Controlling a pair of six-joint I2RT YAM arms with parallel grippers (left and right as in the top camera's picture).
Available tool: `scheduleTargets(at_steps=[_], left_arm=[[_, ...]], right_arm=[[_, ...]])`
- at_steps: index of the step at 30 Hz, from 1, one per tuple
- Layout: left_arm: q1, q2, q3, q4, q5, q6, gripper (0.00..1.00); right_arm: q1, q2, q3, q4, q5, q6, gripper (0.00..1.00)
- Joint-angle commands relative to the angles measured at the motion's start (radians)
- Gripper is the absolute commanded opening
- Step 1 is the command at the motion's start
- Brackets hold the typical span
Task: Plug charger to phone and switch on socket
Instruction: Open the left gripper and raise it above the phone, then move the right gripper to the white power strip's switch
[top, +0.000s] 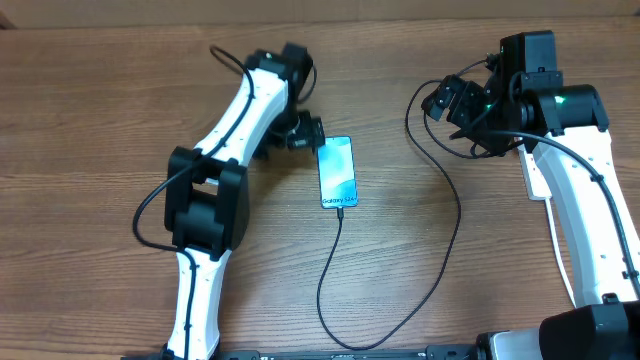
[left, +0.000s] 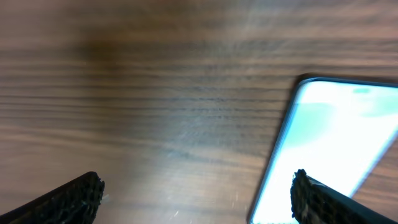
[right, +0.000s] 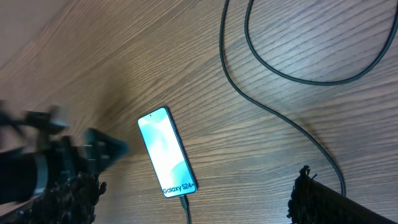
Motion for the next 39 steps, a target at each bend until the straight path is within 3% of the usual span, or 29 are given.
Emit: scheduleTargets(at_steps=[1, 11, 39], left_arm=[[-0.006, -0.169, 0.133, -0.049, -0.101, 0.058, 1.00], [-0.009, -0.470, 0.205, -0.124, -0.101, 0.064, 0.99], [-0.009, -0.483, 0.201, -0.188, -0.101, 0.064, 1.00]], right_arm=[[-0.007, -0.021, 0.008, 0.005, 0.033, -0.005, 1.00], [-0.007, -0.021, 0.007, 0.001, 0.051, -0.004, 1.00], [-0.026, -0.021, 0.010, -0.046, 0.023, -0.006, 1.00]])
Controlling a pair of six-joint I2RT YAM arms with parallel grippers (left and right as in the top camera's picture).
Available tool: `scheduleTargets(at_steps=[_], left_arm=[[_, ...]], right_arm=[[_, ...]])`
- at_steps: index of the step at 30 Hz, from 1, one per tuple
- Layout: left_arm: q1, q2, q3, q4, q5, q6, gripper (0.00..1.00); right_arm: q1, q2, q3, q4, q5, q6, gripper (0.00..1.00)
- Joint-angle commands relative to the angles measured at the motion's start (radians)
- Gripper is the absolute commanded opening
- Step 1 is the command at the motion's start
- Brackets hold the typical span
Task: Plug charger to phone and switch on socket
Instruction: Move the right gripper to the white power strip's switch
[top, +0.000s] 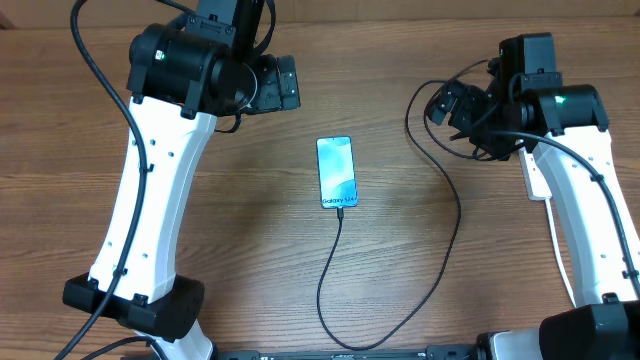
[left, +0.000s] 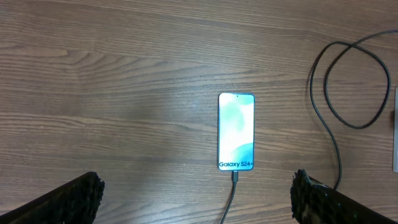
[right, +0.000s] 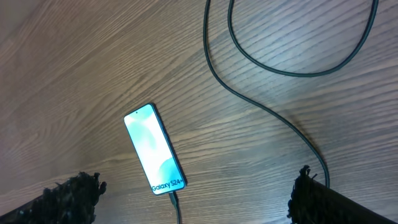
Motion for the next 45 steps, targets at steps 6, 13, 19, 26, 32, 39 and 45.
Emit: scheduleTargets(at_steps=[6, 13, 19, 26, 32, 39, 45], left_arm=[[-0.008, 0.005, -0.006, 0.001, -0.019, 0.018, 1.00], [-0.009, 0.005, -0.006, 0.001, -0.019, 0.018, 1.00], [-0.004, 0.005, -0.006, 0.001, -0.019, 0.018, 1.00], [-0.003, 0.005, -0.006, 0.001, -0.019, 0.018, 0.99], [-0.006, 0.005, -0.006, 0.001, -0.019, 0.018, 1.00], [0.000, 0.005, -0.006, 0.002, -0.019, 0.018, 1.00], [-0.001, 0.005, -0.006, 0.001, -0.019, 0.018, 1.00]], right_arm=[[-0.138, -0.021, 0.047, -0.027, -0.155, -0.071, 1.00], [-0.423, -0.021, 0.093, -0.067, -0.300, -0.207, 1.00], [-0.603, -0.021, 0.093, -0.029, -0.294, -0.295, 1.00], [-0.704, -0.011, 0.091, 0.019, -0.161, -0.320, 1.00], [-0.706, 0.082, 0.091, 0.057, -0.176, -0.331, 1.00], [-0.706, 0.238, 0.091, 0.080, -0.368, -0.422, 1.00], [-0.705, 0.337, 0.091, 0.156, -0.365, -0.475, 1.00]])
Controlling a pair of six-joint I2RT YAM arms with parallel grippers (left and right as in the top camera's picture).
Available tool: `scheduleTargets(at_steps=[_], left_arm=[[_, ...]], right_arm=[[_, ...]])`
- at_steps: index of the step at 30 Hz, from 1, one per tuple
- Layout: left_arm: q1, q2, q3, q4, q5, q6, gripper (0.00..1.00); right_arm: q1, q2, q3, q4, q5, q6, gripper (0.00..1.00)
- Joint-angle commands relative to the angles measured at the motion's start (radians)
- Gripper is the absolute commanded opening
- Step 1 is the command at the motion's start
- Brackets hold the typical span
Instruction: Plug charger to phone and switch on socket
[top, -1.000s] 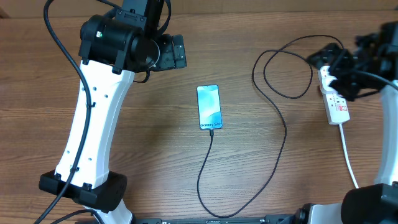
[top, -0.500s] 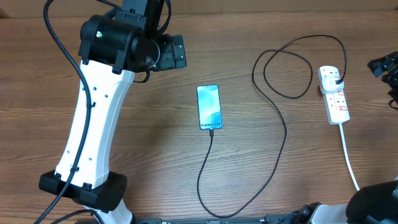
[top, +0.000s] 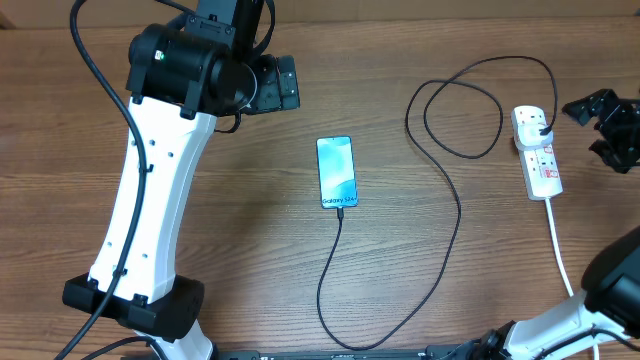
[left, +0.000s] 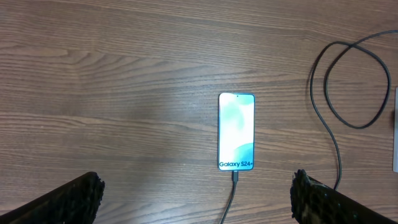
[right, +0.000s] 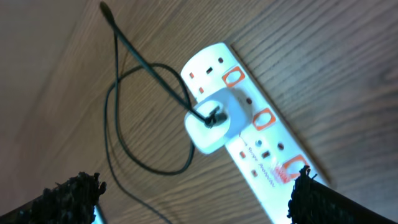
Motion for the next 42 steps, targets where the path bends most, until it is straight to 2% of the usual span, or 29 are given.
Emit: scheduleTargets(at_steps=[1, 14, 21, 37, 42], left_arm=[[-0.001, 0.005, -0.006, 0.002, -0.019, 0.018, 1.00], [0.000, 0.005, -0.006, 0.002, -0.019, 0.018, 0.99], [0.000, 0.005, -0.006, 0.002, -0.019, 0.018, 1.00], [0.000, 0.005, -0.006, 0.002, -0.019, 0.018, 1.00], [0.000, 0.005, -0.006, 0.002, -0.019, 0.018, 1.00]], right_arm=[[0.001, 0.043, 0.016, 0.032, -0.032, -0.053, 1.00], [0.006, 0.187, 0.012, 0.104, -0.056, -0.053, 1.00], [0.014, 0.190, 0.005, 0.120, -0.058, -0.106, 1.00], [0.076, 0.190, -0.075, 0.208, -0.057, -0.113, 1.00], [0.099, 0.190, -0.075, 0.212, -0.001, -0.113, 1.00]])
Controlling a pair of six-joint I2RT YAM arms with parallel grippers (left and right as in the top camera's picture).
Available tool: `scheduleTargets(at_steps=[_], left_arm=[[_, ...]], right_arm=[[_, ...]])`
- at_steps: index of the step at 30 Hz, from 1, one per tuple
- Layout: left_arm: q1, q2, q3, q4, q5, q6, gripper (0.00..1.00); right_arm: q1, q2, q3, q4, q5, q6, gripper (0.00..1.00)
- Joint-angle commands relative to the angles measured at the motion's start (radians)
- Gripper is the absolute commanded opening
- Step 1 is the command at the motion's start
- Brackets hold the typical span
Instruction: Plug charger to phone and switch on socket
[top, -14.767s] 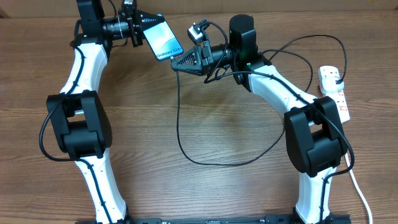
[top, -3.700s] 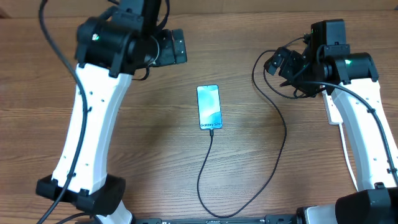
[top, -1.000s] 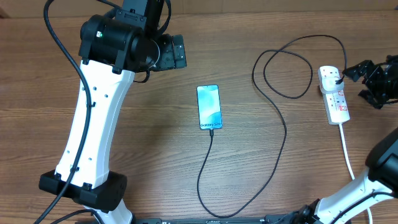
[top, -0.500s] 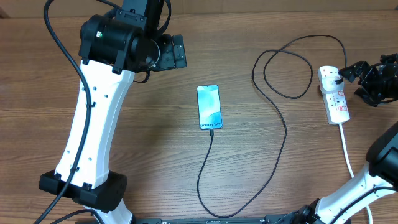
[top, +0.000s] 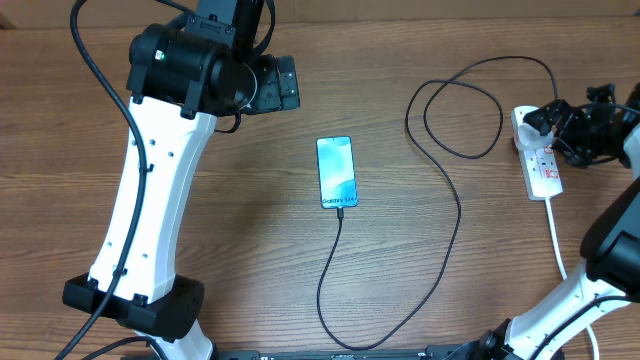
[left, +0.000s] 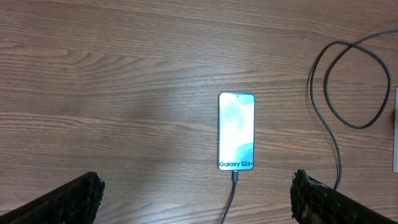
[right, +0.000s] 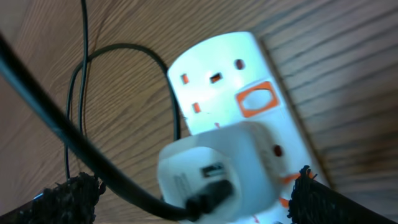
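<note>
The phone (top: 336, 172) lies face up mid-table with its screen lit, and the black cable (top: 443, 210) is plugged into its near end. That cable loops right and up to the white charger adapter (right: 217, 168), which sits in the white power strip (top: 543, 168). An orange switch (right: 256, 101) shows on the strip beside the adapter. My right gripper (right: 196, 199) is open, low over the strip's far end, with the adapter between its fingers (right: 317, 199). My left gripper (left: 193, 199) hangs open high above the phone (left: 236, 130), holding nothing.
The strip's own white lead (top: 556, 245) runs toward the front right edge. The cable's loop (top: 455, 110) lies on the wood left of the strip. My left arm (top: 150, 190) stands tall over the table's left half.
My right gripper was out past the strip's right side, near the table edge. Now it is down over the strip's far end, close on the adapter. The left arm and phone have not moved.
At first my left gripper was low beside the phone's far left corner and my right gripper hung over the strip. Then the left arm was raised high. Later the right gripper stood right of the uncovered strip, and now it straddles the adapter.
</note>
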Motion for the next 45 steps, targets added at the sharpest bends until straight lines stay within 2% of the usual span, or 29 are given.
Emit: scheduleTargets(at_steps=[1, 16, 29, 34, 45], left_arm=[[0.000, 0.005, -0.006, 0.002, -0.019, 0.018, 0.99], [0.000, 0.005, -0.006, 0.001, -0.019, 0.018, 1.00], [0.000, 0.005, -0.006, 0.001, -0.019, 0.018, 1.00], [0.000, 0.005, -0.006, 0.002, -0.019, 0.018, 1.00], [0.001, 0.005, -0.006, 0.001, -0.019, 0.018, 1.00]], right_arm=[[0.014, 0.002, -0.005, 0.004, 0.050, -0.009, 1.00], [0.017, 0.002, -0.032, 0.038, 0.084, -0.009, 0.98], [0.021, 0.002, -0.064, 0.048, 0.045, -0.008, 0.99], [0.021, 0.002, -0.064, 0.041, -0.024, -0.008, 0.99], [0.039, 0.002, -0.064, 0.030, -0.026, 0.004, 0.99]])
